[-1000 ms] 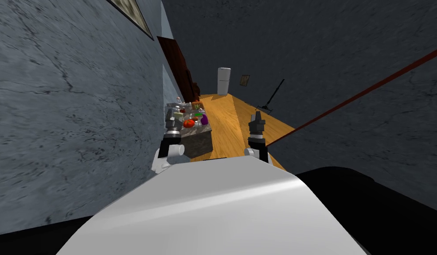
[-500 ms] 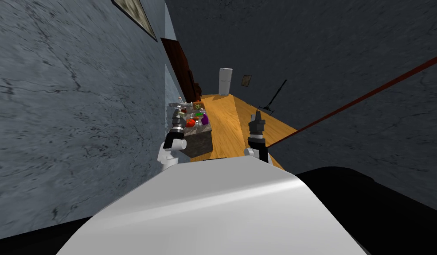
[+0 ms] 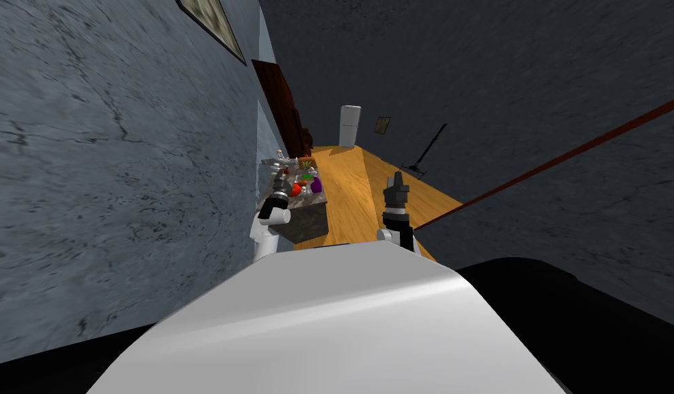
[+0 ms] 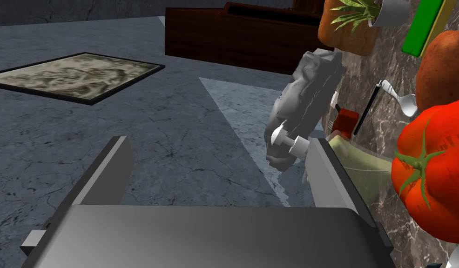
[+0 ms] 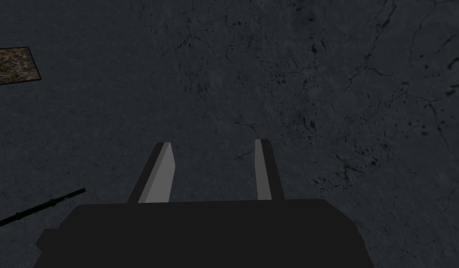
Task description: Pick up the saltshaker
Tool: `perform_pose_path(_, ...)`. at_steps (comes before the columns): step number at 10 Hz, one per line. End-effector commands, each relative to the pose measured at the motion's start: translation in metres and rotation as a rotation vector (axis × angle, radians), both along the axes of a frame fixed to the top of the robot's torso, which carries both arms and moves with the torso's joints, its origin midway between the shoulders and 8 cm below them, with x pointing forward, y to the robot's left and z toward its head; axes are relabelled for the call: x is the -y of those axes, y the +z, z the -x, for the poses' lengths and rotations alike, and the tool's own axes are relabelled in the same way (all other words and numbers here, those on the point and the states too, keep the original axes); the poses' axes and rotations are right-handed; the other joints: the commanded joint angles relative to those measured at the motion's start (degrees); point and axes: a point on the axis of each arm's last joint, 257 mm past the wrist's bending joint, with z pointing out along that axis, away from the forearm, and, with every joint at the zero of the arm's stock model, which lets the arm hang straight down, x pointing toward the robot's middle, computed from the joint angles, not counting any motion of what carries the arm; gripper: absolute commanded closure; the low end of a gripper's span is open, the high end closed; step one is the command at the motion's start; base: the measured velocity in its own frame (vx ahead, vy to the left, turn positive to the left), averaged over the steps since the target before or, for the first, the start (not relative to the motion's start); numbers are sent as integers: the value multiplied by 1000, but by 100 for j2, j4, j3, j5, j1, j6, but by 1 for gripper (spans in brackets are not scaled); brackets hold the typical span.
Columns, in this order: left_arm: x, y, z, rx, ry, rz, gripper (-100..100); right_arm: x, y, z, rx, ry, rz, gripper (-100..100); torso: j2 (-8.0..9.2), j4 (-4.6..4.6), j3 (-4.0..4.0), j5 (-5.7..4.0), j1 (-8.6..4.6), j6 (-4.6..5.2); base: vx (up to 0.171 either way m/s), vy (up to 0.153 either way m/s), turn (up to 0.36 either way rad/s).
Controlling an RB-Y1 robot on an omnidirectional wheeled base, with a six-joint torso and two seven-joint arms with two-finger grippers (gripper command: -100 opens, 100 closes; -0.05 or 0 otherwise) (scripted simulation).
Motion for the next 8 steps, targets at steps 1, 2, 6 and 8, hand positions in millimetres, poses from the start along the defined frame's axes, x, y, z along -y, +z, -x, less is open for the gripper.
perform_pose_path(1,1,-6,-6,-31,-2,2,-100,0,0,0,0,0,0,0,0,0,0,0,0,0,10,-11,-12)
perform_pose_path(2,3,-15,-19,-71,-7,10,-100,0,0,0,0,0,0,0,3,0,2,1,5,-1,14,-17,64)
perform_pose_path(6,14,-36,-49,-188,-25,26,-100,0,0,0,0,0,0,0,-2,-1,-1,0,-1,0,21,-28,59)
perform_pose_path(8,16,-50,-55,-239,-28,27,-100,0,0,0,0,0,0,0,0,-1,-1,0,-1,0,11,-21,16)
